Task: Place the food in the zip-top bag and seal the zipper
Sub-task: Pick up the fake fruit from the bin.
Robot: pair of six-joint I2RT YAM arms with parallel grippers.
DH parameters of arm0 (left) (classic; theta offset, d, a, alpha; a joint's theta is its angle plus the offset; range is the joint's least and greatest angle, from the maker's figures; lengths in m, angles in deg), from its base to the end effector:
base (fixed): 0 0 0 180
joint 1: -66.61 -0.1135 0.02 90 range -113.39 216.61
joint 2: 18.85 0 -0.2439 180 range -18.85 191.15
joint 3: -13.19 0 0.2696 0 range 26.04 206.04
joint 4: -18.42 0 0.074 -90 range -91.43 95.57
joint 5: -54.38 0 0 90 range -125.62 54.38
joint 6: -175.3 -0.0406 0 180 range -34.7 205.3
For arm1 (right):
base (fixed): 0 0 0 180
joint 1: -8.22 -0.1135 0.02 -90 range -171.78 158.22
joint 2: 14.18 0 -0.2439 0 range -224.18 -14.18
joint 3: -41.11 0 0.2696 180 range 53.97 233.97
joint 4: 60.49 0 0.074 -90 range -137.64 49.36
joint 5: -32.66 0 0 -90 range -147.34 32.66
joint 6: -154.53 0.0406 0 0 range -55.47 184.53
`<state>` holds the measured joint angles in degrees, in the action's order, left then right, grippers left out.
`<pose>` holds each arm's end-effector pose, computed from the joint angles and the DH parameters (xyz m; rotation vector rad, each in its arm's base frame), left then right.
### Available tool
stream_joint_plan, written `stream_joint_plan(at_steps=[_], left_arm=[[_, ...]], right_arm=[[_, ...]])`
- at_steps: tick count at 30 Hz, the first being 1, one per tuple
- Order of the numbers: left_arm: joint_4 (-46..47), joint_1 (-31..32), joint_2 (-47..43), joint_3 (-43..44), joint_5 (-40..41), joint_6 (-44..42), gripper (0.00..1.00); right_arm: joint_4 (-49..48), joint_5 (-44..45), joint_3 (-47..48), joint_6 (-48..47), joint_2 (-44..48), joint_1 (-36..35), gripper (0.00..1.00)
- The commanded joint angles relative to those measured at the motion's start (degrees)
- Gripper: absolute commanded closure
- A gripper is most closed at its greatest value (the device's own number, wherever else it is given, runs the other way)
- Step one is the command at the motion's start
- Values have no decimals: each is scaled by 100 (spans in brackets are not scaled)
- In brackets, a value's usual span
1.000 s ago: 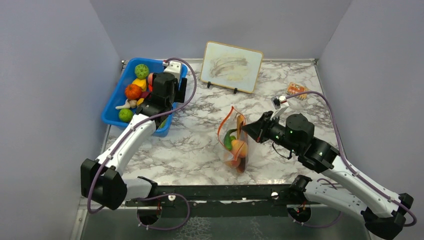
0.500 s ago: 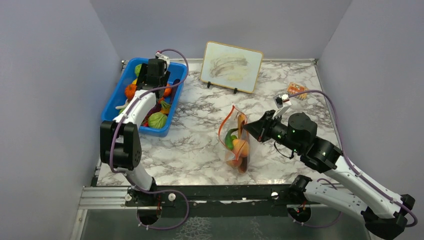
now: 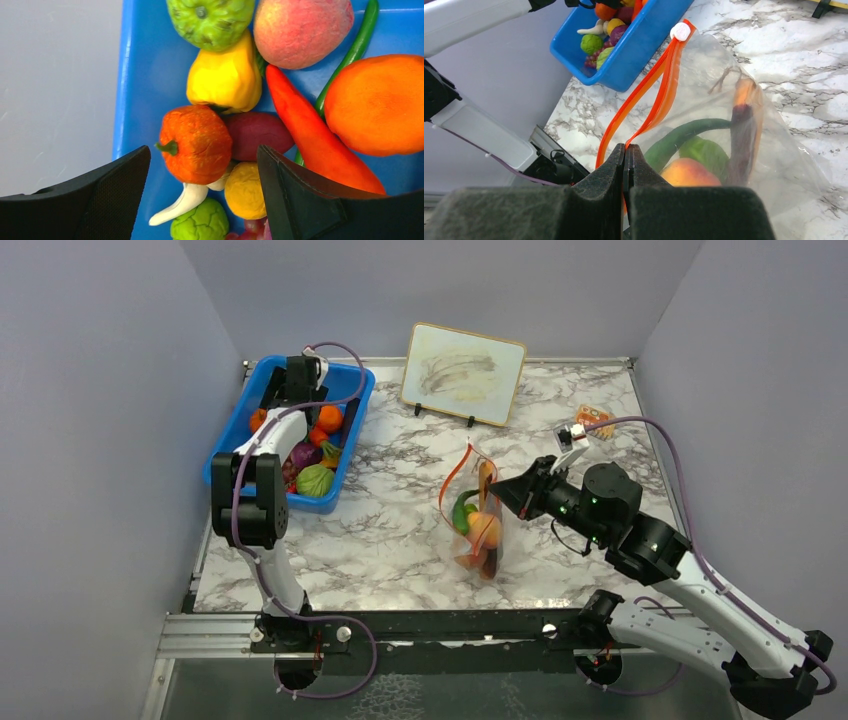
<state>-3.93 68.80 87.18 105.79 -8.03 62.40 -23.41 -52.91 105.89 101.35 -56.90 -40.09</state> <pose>0.4392 0.0020 0.2210 0.2069 2.1972 0.7304 0.1362 0.1482 0.3506 -0.1372 1.9401 0.9533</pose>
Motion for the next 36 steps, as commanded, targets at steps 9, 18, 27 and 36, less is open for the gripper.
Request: stream_joint_plan(at_steps=[9,18,27,36], left_arm=[[287,-236,342,146,265,-250,22],[263,-266,610,210,379,-238,22],[222,-389,758,172,348,-139,33],[140,-339,359,163,245,-169,57]], right_arm=[[-50,110,102,-4,174,-29,99],[-52,199,114,-44,260,-29,99],[122,366,55,-70,448,-29,99],[77,353,42,-70,414,-29,99]])
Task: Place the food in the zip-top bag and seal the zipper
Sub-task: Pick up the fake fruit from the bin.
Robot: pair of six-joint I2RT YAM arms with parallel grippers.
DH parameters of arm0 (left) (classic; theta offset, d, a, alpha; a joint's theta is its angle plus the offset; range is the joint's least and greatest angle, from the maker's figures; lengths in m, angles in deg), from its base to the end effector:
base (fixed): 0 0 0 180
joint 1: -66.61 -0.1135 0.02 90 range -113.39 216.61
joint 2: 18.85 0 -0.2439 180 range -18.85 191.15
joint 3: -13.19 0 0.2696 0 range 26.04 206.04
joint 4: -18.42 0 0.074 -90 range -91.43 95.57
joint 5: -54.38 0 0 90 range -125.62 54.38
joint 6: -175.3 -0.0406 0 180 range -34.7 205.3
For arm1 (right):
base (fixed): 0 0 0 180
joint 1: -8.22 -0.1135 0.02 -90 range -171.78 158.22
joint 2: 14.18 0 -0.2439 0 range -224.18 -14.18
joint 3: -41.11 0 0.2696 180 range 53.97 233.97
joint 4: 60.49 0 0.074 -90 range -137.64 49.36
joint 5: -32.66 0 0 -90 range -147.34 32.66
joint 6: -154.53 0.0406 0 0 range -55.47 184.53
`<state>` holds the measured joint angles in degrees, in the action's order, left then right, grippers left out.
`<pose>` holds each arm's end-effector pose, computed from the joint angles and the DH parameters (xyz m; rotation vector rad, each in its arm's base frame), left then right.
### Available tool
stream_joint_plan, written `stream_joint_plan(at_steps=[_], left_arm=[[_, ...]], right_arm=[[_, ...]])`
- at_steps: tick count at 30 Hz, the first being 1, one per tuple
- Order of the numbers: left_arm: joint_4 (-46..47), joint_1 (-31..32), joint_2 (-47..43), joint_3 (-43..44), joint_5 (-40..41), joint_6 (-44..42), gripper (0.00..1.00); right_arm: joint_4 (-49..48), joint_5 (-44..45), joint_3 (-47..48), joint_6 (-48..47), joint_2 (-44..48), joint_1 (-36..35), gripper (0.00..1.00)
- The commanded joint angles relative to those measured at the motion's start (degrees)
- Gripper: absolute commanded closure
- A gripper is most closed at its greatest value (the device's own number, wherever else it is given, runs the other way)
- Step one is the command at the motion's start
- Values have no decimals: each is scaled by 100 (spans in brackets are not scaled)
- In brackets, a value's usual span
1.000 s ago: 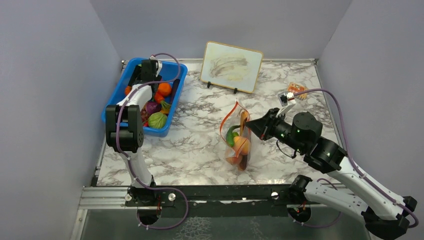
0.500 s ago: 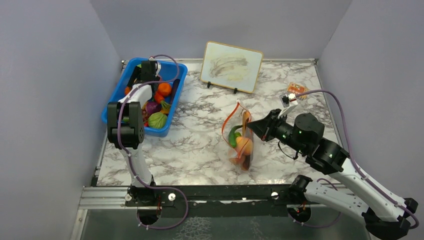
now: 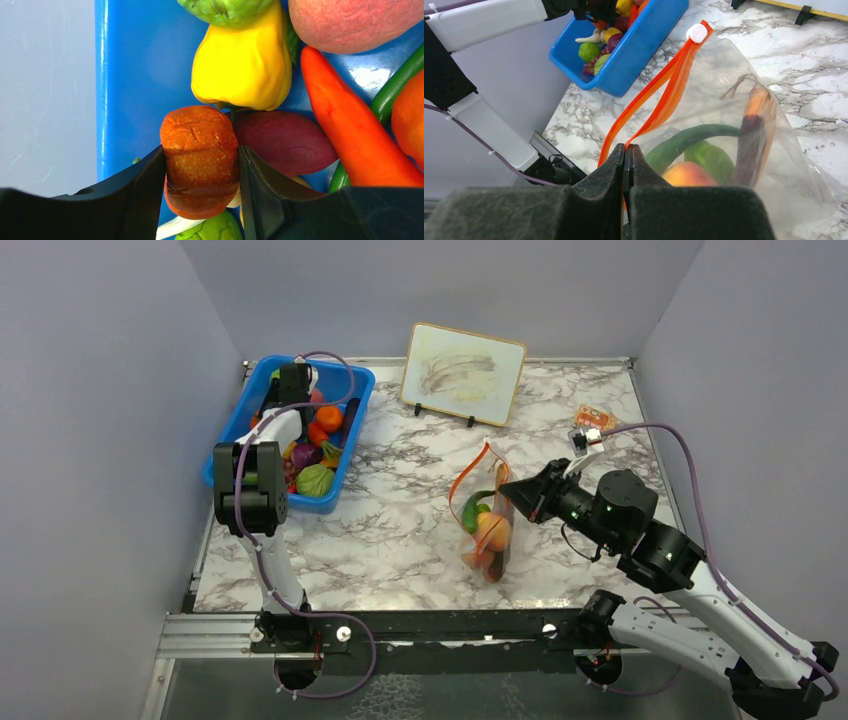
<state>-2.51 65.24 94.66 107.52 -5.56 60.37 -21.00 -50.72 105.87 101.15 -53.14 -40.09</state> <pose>0.4548 0.0312 0.1783 0.1864 2.2859 0.8359 0.1260 0.1344 0.3571 -0.1082 1.9094 0.9319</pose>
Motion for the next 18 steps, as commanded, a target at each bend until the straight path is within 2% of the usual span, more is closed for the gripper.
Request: stream_joint_plan(at_steps=[1,10,16,18], left_arm=[[-40,46,-465,-9,-41,59,57],[-487,553,-1181,-218,-174,442,59],[-901,1149,-1906,-256,-593,833,59],[-946,1235,-2126,-306,-978,1048,59]], right_arm=[[-179,137,34,-47,38,-29,99],[-424,39,-140,20,21,-29,99],[-443,-17,-78,29,-36,-28,99],[-454,-74,-54,22,-49,-29,99]])
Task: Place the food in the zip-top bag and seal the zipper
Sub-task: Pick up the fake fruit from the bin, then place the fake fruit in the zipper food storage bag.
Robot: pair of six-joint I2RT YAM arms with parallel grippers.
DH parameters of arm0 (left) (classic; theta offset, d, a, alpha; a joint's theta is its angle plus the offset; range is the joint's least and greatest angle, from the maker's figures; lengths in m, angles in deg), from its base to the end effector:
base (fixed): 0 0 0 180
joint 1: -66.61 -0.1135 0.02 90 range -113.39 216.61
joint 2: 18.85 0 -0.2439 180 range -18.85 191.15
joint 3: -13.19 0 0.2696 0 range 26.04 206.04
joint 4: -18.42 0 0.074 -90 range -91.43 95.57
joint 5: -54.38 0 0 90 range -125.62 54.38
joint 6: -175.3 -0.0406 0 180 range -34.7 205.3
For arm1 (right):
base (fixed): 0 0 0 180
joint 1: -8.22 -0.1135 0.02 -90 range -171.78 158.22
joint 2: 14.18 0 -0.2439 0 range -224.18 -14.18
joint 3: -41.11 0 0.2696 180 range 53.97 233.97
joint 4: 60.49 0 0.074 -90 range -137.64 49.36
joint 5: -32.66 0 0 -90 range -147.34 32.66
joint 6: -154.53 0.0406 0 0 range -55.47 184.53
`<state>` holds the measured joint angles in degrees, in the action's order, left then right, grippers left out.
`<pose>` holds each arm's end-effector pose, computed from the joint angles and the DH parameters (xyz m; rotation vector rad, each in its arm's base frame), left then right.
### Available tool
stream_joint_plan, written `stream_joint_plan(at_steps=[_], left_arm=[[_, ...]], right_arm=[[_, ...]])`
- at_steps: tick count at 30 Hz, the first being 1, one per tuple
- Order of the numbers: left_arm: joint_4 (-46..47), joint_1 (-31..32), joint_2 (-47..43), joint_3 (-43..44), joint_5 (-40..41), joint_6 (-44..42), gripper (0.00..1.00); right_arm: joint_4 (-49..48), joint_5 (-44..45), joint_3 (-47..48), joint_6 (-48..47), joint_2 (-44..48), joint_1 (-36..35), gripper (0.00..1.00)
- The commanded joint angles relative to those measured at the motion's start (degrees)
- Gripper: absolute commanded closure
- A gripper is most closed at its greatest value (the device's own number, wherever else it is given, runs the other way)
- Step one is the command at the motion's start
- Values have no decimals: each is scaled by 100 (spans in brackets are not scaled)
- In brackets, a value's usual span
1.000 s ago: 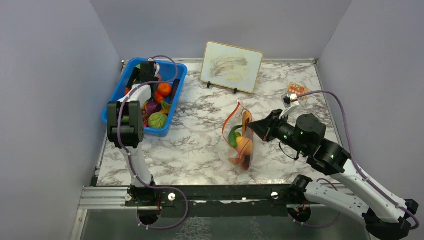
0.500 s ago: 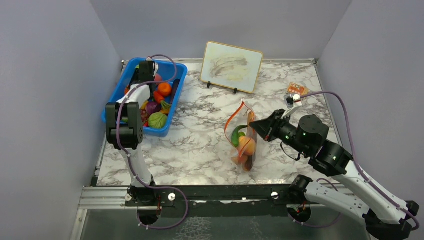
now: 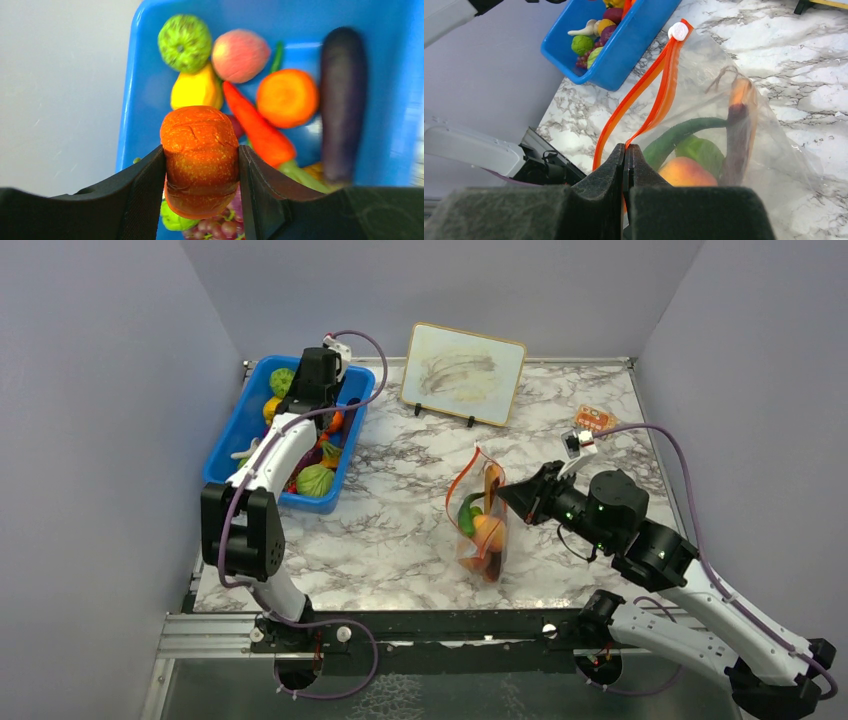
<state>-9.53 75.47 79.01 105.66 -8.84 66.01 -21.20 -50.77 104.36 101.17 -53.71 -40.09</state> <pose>0.4117 -0.0457 0.2692 0.2523 2.1282 0.6081 0.1291 0.1379 0.3465 -0.1133 1.9416 0.9142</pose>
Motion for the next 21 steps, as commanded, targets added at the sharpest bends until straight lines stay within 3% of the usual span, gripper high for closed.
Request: stream_joint_plan(at_steps=[1,10,14,21], left_arm=[[-297,246,-736,-124,-847,607,59],[-190,274,-2266,-749,-3114,1573,58],[-192,274,-2640,-845,-4769,2080,59],[1194,402,-3122,-1910,-6882,4120,68]], right_arm=[[-433,-90,103,14,11,-24,99],[-237,-116,212,52,49,-29,99],[-259,-98,218,68,-11,-29,99],[-399,-249,211,140,-187,-29,99]])
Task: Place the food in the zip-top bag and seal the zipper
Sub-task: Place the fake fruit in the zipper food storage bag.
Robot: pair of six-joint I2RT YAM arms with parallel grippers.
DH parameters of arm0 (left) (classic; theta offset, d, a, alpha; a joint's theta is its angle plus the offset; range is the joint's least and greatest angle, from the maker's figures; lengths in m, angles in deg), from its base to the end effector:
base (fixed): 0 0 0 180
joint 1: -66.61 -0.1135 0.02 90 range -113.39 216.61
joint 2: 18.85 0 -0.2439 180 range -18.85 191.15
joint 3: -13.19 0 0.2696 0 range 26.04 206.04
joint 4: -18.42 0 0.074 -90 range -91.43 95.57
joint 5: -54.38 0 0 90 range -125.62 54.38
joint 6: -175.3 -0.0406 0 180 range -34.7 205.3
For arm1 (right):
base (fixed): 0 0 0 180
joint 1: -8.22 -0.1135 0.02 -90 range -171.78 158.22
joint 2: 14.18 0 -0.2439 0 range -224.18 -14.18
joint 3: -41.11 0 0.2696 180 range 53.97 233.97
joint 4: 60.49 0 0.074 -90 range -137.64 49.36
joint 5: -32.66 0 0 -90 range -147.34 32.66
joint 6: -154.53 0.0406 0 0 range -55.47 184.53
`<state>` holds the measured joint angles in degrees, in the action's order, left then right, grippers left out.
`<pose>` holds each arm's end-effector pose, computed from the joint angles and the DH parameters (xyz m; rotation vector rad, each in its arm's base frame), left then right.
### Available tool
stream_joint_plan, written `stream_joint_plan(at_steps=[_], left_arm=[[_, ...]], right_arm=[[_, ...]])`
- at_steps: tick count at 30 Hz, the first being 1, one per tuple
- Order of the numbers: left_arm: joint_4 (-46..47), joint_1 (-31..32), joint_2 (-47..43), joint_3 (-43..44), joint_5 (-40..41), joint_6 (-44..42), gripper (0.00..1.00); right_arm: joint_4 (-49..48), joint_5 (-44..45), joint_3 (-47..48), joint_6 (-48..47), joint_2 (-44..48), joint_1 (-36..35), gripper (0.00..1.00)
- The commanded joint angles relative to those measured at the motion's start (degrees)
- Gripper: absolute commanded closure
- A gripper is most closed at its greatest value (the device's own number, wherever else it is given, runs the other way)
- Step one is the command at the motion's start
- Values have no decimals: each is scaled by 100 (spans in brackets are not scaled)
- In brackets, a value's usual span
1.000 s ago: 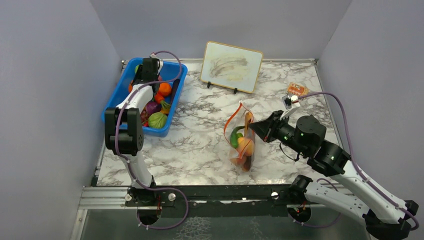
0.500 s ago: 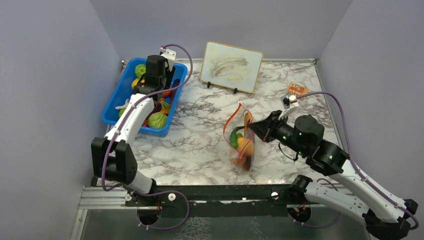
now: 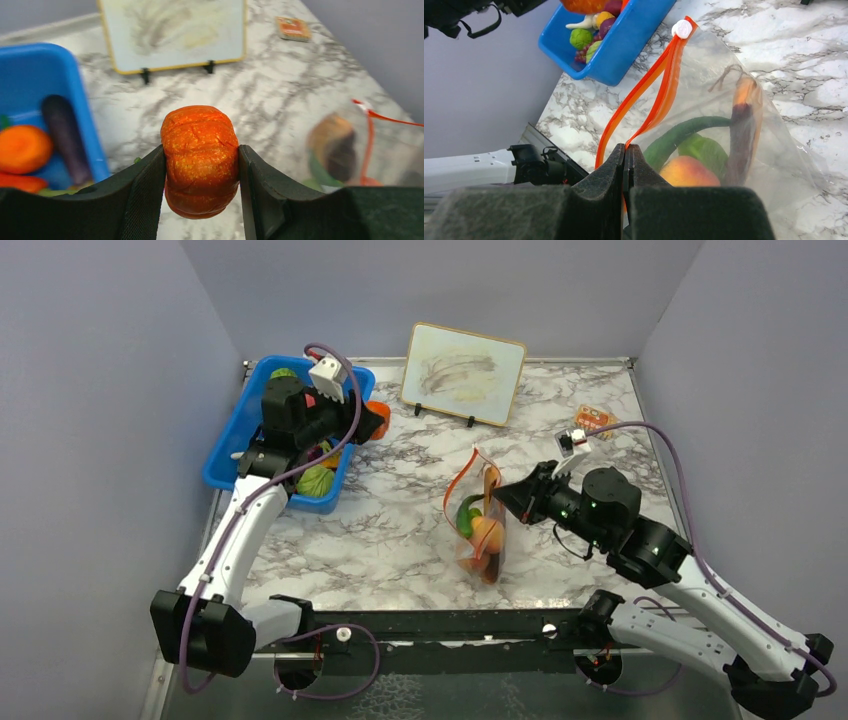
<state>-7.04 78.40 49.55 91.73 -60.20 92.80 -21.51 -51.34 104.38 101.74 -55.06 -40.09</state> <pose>0.2927 -0.0784 0.3584 0.3733 1.8215 -0.6284 0.1325 0.1424 0.3432 -0.1136 1.9630 0.9189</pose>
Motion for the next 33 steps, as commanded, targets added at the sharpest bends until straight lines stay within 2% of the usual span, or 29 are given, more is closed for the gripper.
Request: stream_joint_plan(at_steps=[1,5,10,20,33], left_arm=[[1120,175,-224,-626,-1880,1659,68],[1895,421,-466,-966,-2296,2490,68],[2740,1042,-775,-1326,-2259,3197,68],[2930,2237,-437,-1422,-1831,3114,69],[2940,2550,72,-1713,-1200,2875,69]], right_arm=[[-371,-210,217,84,-70,-29,99],[-345,-241,210,63,-142,-29,99],[-378,-217,167,45,-176,-29,99],[-495,-239,214,-7,-373,-29,99],[-521,-284,241,23,-405,-29,99]])
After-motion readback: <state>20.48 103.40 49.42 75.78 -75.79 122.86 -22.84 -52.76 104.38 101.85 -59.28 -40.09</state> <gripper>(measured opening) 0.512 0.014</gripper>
